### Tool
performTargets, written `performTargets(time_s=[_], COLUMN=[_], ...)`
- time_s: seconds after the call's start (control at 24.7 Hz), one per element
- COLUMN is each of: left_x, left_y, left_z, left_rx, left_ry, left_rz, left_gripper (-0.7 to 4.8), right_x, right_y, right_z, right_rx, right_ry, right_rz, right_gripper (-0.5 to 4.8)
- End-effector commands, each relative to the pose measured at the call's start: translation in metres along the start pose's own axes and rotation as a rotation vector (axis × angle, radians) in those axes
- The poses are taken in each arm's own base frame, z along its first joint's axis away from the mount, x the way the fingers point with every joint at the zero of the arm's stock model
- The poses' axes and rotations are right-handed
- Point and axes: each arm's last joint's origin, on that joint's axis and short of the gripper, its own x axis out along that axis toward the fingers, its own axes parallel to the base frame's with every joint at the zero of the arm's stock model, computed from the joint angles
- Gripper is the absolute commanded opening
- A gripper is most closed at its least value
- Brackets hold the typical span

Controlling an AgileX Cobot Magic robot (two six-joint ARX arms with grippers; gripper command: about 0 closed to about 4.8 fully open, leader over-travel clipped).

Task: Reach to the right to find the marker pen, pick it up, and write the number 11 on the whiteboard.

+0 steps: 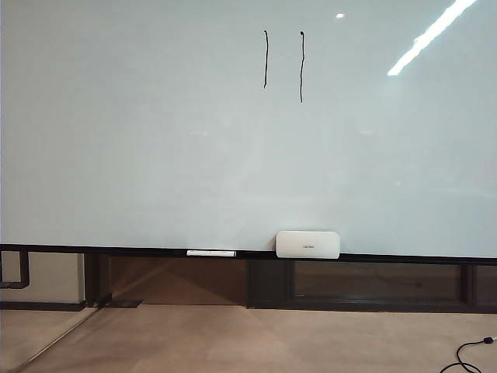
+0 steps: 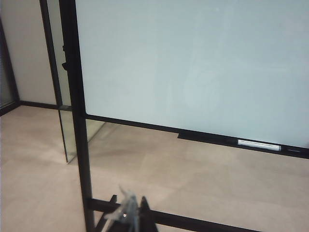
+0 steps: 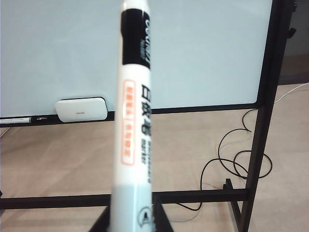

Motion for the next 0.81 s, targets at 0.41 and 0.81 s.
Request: performTargets(time_s=[0.41,0.81], left_x=[-0.0003,-0.0005], left_y=[-0.0022,-0.0022], left_z=[-0.0036,-0.0077], left_rx=[0.070,0.068], left_ry=[0.041,0.082], left_rz=[-0.112,-0.114], left_gripper=[-0.05,-0.05], right_x=[-0.0004,-0.0004], right_y=[0.0008,0.0008], right_z=[0.0038,0.0038], right_rx=[0.000,0.001], right_ry=[-0.025,-0.025], right_rz=[0.009,0.009], right_gripper=[-0.01,-0.01])
